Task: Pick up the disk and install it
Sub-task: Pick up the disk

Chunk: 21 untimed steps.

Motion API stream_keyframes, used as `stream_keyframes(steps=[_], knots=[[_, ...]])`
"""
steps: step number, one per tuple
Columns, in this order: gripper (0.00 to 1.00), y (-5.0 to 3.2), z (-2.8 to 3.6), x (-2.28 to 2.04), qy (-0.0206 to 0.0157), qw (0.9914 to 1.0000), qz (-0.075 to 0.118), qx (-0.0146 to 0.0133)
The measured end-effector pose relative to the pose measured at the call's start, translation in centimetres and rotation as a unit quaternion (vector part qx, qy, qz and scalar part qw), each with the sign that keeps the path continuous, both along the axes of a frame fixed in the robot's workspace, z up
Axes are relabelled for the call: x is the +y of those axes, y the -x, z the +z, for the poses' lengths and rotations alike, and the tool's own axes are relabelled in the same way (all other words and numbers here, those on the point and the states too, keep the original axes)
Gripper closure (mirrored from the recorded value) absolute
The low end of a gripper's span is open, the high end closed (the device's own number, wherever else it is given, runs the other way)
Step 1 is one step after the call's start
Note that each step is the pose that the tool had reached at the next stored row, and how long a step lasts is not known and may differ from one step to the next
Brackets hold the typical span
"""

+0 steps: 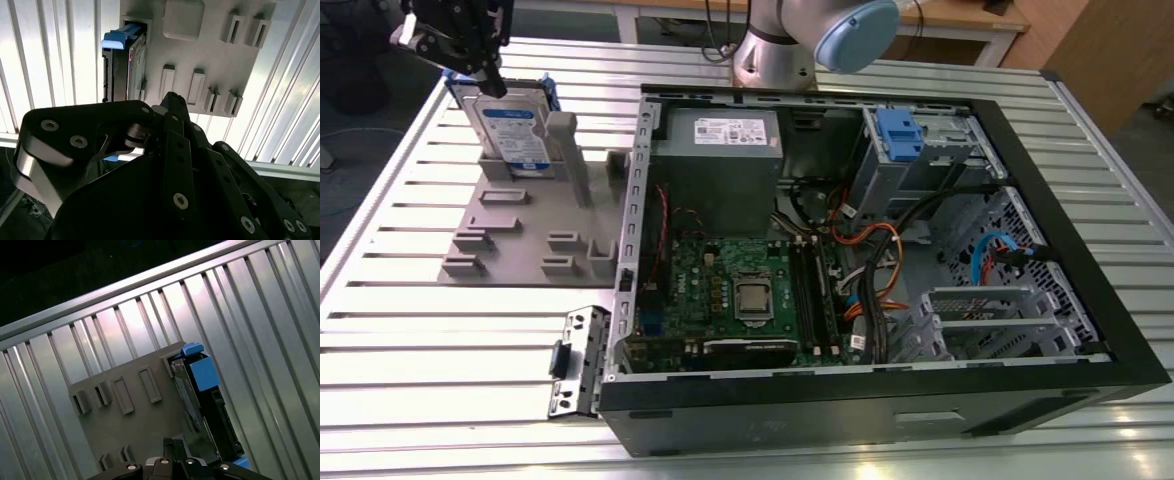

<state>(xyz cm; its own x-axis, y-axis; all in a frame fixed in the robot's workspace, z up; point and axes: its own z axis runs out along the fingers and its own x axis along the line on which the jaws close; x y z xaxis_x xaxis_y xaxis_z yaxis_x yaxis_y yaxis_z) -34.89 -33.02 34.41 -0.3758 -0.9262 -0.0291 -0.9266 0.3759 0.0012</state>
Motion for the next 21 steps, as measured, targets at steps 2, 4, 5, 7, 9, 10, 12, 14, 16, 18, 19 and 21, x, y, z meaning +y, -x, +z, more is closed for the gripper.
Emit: stream_keyframes(steps=[2,4,5,7,9,10,12,14,16,18,19,21], knots=[[0.9,0.0,0.0,0.0,0.0,0.99999,0.005,0.0],[0.9,0.0,0.0,0.0,0.0,0.99996,0.009,0.0],[0.9,0.0,0.0,0.0,0.0,0.99994,0.011,0.0],[0.9,0.0,0.0,0.0,0.0001,0.99987,0.016,0.0],[0.9,0.0,0.0,0.0,0.0001,0.99978,0.021,0.0],[0.9,0.0,0.0,0.0,0.0001,0.99972,0.024,0.0],[0.9,0.0,0.0,0.0,0.0001,0.9996,0.028,0.0],[0.9,0.0,0.0,0.0,0.0002,0.99945,0.033,0.0],[0.9,0.0,0.0,0.0,0.0002,0.99927,0.038,0.0],[0.9,0.0,0.0,0.0,0.0002,0.99907,0.043,0.0],[0.9,0.0,0.0,0.0,0.0002,0.99895,0.046,0.0],[0.9,0.0,0.0,0.0,0.0002,0.9987,0.051,0.0]])
